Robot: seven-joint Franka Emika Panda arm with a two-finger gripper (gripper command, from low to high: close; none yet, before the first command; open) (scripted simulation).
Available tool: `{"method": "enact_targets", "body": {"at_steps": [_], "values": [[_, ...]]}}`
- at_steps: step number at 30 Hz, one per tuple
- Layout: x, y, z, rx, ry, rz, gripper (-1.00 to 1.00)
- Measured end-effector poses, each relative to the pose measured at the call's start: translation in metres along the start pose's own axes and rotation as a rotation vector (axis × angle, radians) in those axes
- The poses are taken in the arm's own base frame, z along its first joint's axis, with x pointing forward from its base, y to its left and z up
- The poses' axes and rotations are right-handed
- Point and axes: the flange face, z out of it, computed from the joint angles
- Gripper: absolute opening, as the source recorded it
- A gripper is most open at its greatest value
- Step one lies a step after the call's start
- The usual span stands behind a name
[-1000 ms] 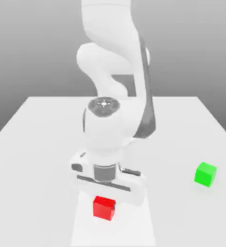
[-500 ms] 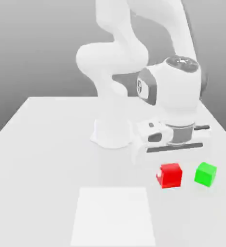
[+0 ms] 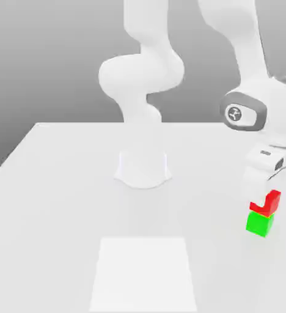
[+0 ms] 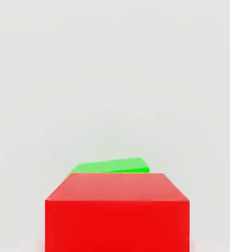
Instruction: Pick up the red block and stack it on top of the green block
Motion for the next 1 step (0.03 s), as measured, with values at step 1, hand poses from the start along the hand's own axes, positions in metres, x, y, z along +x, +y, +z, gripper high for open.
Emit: {"method": "enact_targets", "body": {"at_steps": [1], "values": [[0.0, 0.0, 0.0, 0.0, 0.0, 0.0, 1.0]]}}
